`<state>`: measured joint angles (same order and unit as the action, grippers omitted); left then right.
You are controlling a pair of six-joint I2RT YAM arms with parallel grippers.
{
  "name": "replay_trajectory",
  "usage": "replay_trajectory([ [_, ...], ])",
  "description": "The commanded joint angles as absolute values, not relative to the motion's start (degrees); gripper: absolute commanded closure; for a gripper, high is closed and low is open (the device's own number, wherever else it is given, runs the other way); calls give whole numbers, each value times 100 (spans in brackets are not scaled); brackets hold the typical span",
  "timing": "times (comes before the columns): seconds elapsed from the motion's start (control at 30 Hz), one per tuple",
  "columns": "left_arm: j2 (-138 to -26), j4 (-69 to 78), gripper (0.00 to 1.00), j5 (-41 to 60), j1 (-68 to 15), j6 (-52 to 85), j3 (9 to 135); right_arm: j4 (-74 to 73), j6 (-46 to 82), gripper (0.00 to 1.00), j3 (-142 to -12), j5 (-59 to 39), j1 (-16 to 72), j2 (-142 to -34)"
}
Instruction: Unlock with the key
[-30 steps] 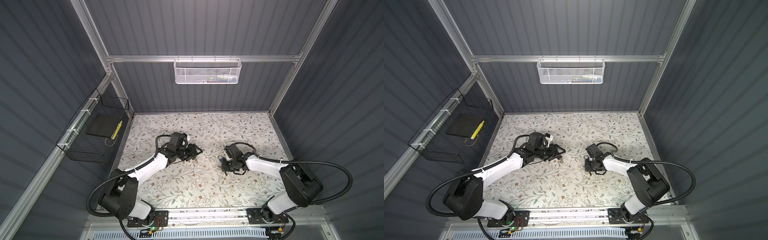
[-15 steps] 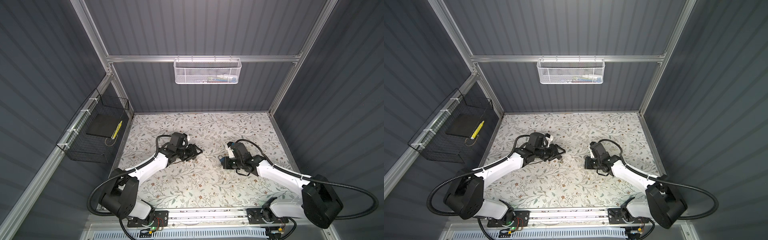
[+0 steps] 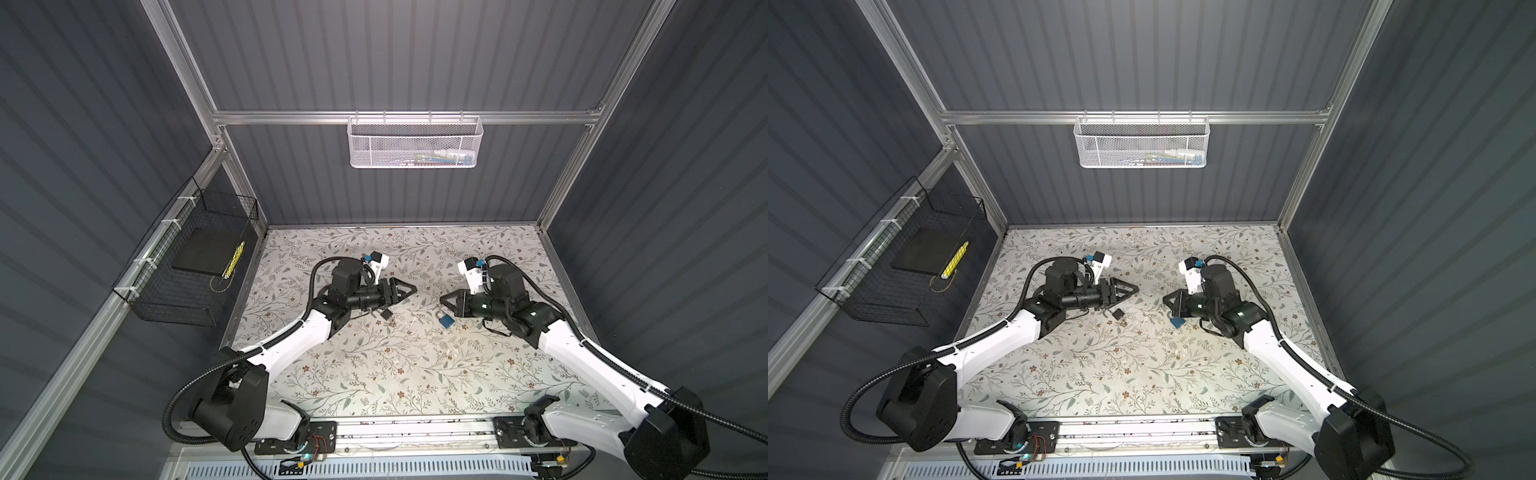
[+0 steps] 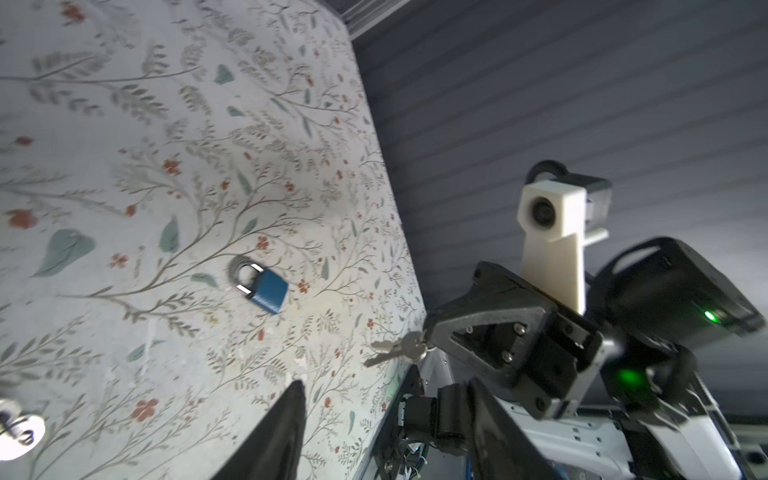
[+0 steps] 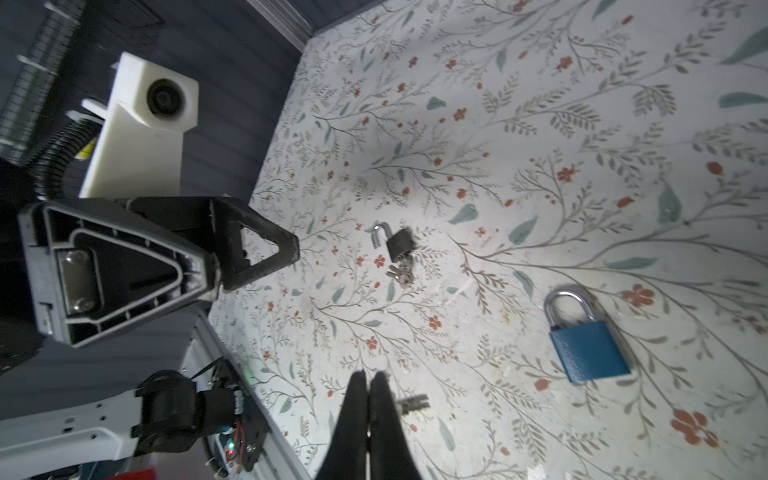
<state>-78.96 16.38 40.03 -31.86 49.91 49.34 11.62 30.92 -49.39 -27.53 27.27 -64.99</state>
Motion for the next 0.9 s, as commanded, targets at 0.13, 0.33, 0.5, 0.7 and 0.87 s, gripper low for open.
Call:
replay_trajectory([
  [0.13, -7690, 2820, 31, 5286, -3199, 4884, 5114, 887, 3425, 100, -5551, -4420, 2606, -6451],
  [0.33, -7699, 2843, 27, 5595, -3233, 4884, 5309, 666, 3713, 100, -5712, -4755, 2593, -6453],
  [0.5, -7673, 2575, 25, 5596, -3350, 4666, 5311, 498, 3895, 100, -5707, -4829, 2575, -6452],
  [0.7, -7703, 1489, 27, 5419, -3731, 3842, 5629, 521, 3955, 100, -5717, -4815, 2566, -6451],
  [0.87, -7761, 1380, 37, 5405, -3749, 3825, 5701, 495, 3994, 100, -5646, -4786, 2560, -6453],
])
